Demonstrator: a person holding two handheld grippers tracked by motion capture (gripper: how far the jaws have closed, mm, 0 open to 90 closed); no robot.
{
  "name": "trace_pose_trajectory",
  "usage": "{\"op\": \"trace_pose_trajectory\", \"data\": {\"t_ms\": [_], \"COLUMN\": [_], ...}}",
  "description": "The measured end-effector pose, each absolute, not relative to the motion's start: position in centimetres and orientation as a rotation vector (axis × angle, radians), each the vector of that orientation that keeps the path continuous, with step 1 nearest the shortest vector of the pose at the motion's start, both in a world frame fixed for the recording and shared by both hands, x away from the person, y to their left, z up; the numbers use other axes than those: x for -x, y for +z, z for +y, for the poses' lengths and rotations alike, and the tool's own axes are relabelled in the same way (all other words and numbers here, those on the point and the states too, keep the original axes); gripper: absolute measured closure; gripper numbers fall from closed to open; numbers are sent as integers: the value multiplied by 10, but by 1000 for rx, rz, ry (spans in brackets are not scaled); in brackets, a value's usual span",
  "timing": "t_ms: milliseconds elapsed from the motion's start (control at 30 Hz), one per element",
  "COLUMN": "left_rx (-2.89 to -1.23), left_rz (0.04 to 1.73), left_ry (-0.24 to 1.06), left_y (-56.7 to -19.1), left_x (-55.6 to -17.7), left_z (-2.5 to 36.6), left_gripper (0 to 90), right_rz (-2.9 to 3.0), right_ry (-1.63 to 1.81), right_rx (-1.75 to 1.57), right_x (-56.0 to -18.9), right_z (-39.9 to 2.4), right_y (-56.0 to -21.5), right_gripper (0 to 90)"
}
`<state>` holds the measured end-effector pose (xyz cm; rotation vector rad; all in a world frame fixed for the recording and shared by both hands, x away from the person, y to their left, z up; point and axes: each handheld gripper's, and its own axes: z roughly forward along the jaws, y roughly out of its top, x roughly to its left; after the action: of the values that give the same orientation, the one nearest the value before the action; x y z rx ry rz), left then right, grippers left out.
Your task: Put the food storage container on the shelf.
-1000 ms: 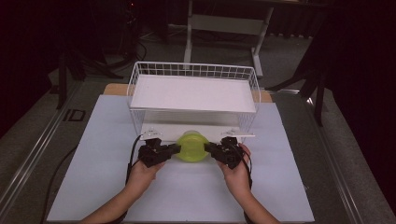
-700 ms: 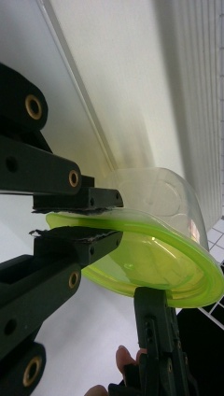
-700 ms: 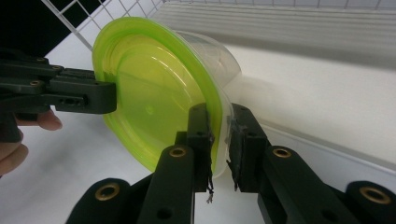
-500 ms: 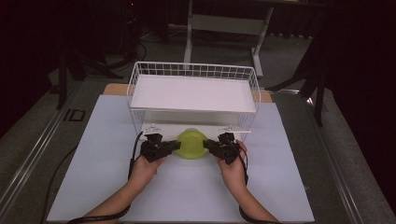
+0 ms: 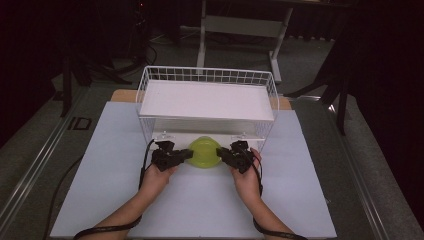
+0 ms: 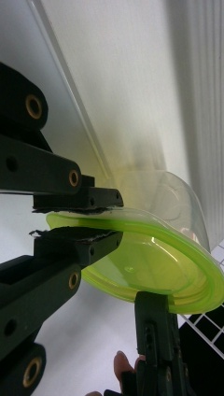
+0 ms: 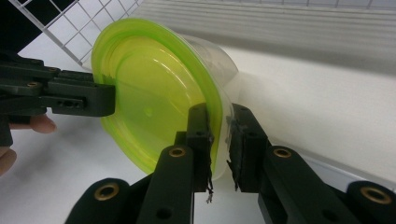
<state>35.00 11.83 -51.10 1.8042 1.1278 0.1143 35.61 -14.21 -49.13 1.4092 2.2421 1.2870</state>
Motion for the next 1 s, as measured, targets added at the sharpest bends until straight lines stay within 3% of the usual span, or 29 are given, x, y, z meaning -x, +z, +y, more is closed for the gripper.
{"op": "trace_pose_trajectory", "data": {"t_ms": [700, 1000], "left_rx": [-1718, -1682], "left_rz": [1059, 1066], "left_ry": [237, 233], "left_y": [-511, -512], "left_x": [-370, -381], "left_z": [118, 119], "left_gripper": [723, 669], "right_rz": [2114, 2061], "right_ry": [1369, 1315], "right_rx": [-1405, -1362], "right_x": [-374, -384], "right_z": [-143, -138], "right_y": [-492, -492], "right_gripper": [737, 644]}}
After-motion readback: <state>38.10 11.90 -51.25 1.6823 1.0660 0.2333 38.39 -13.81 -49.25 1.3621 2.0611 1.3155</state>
